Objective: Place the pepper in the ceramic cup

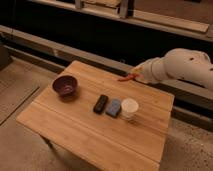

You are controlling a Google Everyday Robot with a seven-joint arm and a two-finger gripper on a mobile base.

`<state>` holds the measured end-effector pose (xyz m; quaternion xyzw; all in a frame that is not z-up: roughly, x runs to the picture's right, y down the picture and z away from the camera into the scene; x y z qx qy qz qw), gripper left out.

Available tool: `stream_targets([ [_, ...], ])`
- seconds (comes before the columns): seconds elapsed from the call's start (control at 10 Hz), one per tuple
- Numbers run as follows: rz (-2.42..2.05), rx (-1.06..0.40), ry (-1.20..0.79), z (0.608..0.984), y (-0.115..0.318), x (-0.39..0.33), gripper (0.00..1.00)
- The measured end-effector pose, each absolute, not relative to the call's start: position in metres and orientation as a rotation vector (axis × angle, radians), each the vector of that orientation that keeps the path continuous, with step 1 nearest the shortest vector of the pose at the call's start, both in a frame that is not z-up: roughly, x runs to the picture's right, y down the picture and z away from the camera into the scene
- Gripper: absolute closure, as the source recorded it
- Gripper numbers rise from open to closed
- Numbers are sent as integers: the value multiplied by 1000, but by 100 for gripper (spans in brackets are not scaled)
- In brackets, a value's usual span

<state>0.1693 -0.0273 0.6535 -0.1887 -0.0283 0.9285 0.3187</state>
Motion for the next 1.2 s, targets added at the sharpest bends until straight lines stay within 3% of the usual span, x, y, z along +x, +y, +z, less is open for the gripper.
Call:
stream_targets([
  [0.5, 2169, -379, 116, 655, 35, 191, 100],
  [0.9, 2039, -157, 163, 661, -11, 187, 100],
  [1.2, 2073, -118, 201, 672, -22, 194, 100],
])
